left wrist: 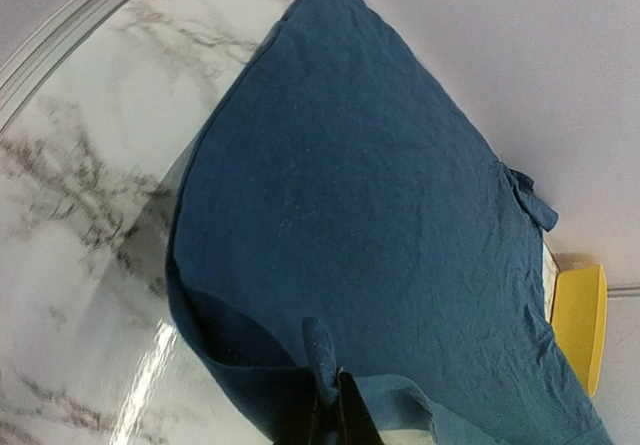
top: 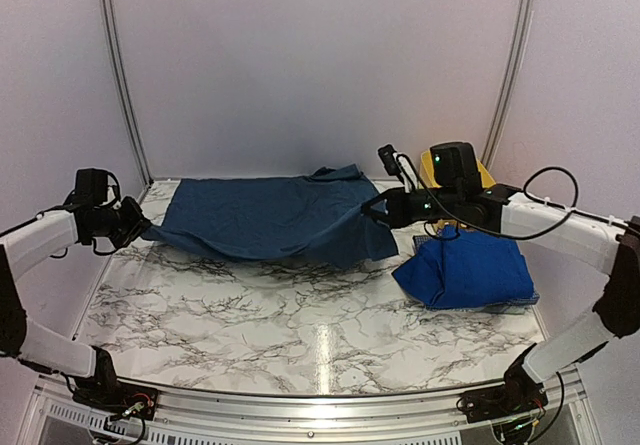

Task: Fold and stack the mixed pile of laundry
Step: Flatten out the crumpled T-shirt at the center of the board, then smooth out the flattened T-shirt at the center of the board.

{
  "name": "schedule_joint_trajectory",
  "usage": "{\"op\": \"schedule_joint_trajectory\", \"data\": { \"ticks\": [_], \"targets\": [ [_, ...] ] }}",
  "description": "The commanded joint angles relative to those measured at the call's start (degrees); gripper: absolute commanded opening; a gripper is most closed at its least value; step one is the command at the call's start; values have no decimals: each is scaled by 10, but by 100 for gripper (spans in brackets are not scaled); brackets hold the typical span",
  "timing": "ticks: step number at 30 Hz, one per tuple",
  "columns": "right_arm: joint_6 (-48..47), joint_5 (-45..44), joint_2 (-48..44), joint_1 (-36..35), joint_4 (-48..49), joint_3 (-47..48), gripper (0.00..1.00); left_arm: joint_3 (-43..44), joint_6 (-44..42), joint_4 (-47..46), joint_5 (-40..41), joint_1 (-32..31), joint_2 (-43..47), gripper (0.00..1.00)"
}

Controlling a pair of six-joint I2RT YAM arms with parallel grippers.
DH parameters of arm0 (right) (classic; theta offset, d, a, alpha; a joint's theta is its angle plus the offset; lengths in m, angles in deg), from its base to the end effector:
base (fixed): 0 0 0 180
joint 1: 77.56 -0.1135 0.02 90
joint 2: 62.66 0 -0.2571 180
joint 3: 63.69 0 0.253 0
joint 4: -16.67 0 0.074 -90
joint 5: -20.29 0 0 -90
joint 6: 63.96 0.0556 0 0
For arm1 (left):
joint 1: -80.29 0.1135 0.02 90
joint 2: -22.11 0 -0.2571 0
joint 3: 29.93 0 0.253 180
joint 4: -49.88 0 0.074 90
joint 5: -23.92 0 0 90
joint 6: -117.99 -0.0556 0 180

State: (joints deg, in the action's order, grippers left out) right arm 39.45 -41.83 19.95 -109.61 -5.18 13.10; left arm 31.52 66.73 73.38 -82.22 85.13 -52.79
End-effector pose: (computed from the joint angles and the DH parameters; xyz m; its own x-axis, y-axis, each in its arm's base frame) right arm 0.2809 0.2065 0.2856 -0.5731 -0.1169 -0.8111 -0.7064 0.5722 0.4166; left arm 0.3011 0.0100 0.2263 -0.5550 -0.6503 -0.5188 -0.2654 0.7295 -0.6304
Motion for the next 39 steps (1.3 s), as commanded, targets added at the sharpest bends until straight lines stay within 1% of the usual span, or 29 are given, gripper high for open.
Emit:
{"op": "schedule_joint_trajectory", "data": {
  "ticks": [1,2,3,4,5,6,7,8,9,10,11,13,15,17,18,21,22,23,26,30,35,38,39],
  "targets": [
    [7,26,-47,-27,-129,-35,0,-20,18,182,66,1,83,19],
    [0,51,-57,-36,-155,-42,0,-23,21,202,71,1,108,26],
    [-8,71,-69,-51,-184,-49,2,-24,23,215,73,1,137,30],
    [-13,87,-83,-69,-207,-56,11,-26,32,227,81,2,172,36],
    [-16,102,-96,-90,-225,-64,21,-26,41,238,95,1,220,46],
    [-16,116,-109,-111,-243,-74,31,-22,48,245,107,1,255,60],
    [-17,127,-121,-127,-262,-81,40,-12,55,254,125,2,284,75],
    [-21,131,-127,-139,-290,-84,48,-2,59,268,143,2,302,86],
    [-25,128,-133,-143,-316,-84,58,12,52,277,152,1,308,94],
    [-25,113,-139,-143,-335,-82,66,27,41,286,151,1,301,98],
    [-25,92,-147,-142,-346,-78,72,37,27,294,145,1,285,99],
    [-32,47,-154,-128,-348,-62,80,45,9,299,120,1,244,99],
    [-32,33,-133,-92,-326,-45,81,45,-4,289,114,-10,213,99],
    [-28,43,-87,-58,-297,-27,76,50,-17,280,113,-20,180,99],
    [-27,44,-62,-52,-285,-18,74,54,-22,277,111,-27,164,99],
    [-37,54,23,-51,-267,16,66,63,-29,259,104,-53,106,99],
    [-43,68,52,-51,-264,24,59,62,-29,246,97,-67,86,99],
    [-47,75,78,-52,-265,33,57,59,-27,232,97,-81,69,99],
    [-69,81,145,-60,-266,55,52,62,-24,214,110,-122,-4,99],
    [-82,81,220,-67,-271,65,50,73,-21,195,127,-163,-81,99],
    [-97,71,271,-103,-280,52,50,73,-15,189,135,-168,-163,99],
    [-94,86,278,-125,-280,34,49,65,-13,194,158,-166,-194,99],
    [-92,94,279,-134,-280,27,49,62,-10,201,177,-163,-200,99]
  ]
}}
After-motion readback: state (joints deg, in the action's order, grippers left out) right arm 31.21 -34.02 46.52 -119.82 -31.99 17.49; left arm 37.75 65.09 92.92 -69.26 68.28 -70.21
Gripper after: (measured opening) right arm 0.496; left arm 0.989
